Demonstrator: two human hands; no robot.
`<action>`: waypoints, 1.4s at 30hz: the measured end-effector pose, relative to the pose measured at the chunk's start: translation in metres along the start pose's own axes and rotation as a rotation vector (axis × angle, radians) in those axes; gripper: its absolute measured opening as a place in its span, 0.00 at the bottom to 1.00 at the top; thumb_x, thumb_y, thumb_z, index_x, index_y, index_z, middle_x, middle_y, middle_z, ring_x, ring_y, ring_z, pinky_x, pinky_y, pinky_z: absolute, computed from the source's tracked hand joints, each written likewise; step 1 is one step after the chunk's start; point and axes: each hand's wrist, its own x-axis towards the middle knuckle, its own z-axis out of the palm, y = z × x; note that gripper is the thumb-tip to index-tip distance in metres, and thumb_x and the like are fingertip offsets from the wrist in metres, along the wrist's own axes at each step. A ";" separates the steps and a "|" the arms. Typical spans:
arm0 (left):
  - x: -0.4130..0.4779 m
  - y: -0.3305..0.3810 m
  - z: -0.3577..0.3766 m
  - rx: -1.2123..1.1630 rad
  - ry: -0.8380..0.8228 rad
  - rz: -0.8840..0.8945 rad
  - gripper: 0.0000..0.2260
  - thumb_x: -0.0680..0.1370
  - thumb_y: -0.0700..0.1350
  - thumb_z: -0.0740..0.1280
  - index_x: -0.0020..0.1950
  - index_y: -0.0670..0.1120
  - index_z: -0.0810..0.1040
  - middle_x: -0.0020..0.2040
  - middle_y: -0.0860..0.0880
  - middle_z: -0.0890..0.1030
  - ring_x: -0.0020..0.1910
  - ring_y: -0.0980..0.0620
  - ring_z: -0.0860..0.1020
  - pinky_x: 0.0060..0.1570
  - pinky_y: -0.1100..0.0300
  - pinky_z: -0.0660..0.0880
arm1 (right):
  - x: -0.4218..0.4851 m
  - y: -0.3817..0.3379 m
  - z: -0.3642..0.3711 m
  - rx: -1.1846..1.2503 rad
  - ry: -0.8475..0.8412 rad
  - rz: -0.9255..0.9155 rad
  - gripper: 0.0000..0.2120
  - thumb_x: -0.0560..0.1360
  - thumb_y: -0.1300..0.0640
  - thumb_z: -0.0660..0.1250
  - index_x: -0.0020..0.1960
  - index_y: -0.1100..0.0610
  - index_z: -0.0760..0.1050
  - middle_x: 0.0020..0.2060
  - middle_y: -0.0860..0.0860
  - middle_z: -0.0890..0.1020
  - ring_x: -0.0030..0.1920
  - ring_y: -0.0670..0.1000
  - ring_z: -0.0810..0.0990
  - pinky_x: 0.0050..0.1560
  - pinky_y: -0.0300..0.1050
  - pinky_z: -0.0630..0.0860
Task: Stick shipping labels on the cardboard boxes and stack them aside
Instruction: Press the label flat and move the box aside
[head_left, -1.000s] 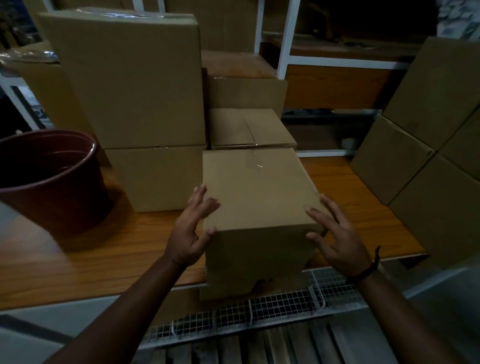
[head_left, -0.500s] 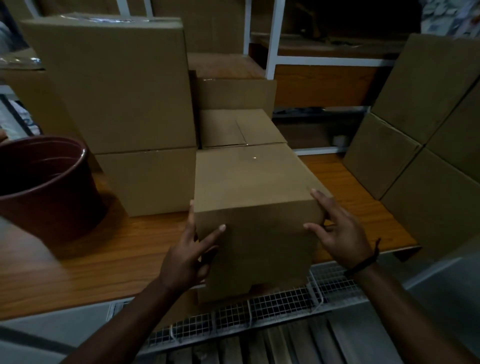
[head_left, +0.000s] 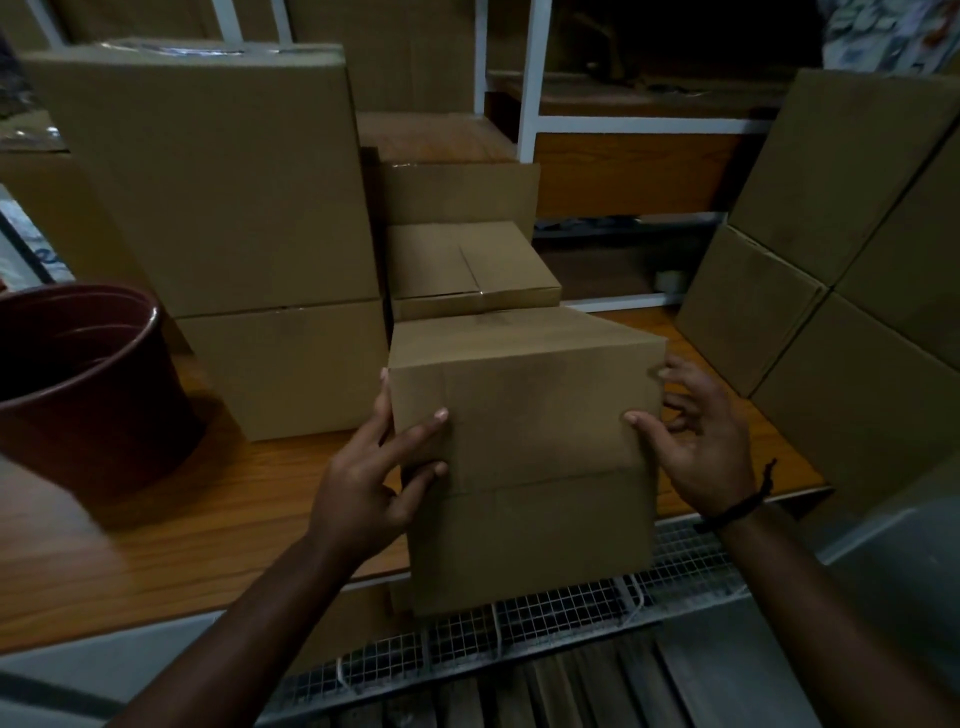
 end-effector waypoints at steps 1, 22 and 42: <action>0.001 0.000 0.000 0.002 -0.006 -0.004 0.26 0.77 0.58 0.65 0.74 0.66 0.63 0.76 0.37 0.62 0.72 0.42 0.69 0.53 0.45 0.81 | -0.005 0.005 0.001 0.004 0.007 -0.022 0.23 0.71 0.45 0.72 0.62 0.49 0.70 0.68 0.55 0.71 0.60 0.57 0.78 0.43 0.44 0.81; 0.026 0.020 -0.013 -0.099 -0.072 -0.091 0.33 0.72 0.71 0.63 0.75 0.69 0.58 0.81 0.51 0.40 0.75 0.48 0.59 0.65 0.57 0.70 | 0.024 -0.023 -0.010 -0.050 -0.242 0.134 0.39 0.66 0.46 0.76 0.72 0.35 0.61 0.65 0.47 0.68 0.63 0.46 0.69 0.53 0.32 0.71; 0.049 -0.037 -0.006 -0.589 -0.198 -0.590 0.29 0.65 0.66 0.73 0.66 0.71 0.71 0.78 0.51 0.62 0.73 0.47 0.67 0.55 0.53 0.80 | 0.055 -0.028 0.045 -0.037 -0.449 0.528 0.30 0.71 0.44 0.73 0.71 0.44 0.68 0.71 0.46 0.70 0.70 0.48 0.68 0.60 0.45 0.69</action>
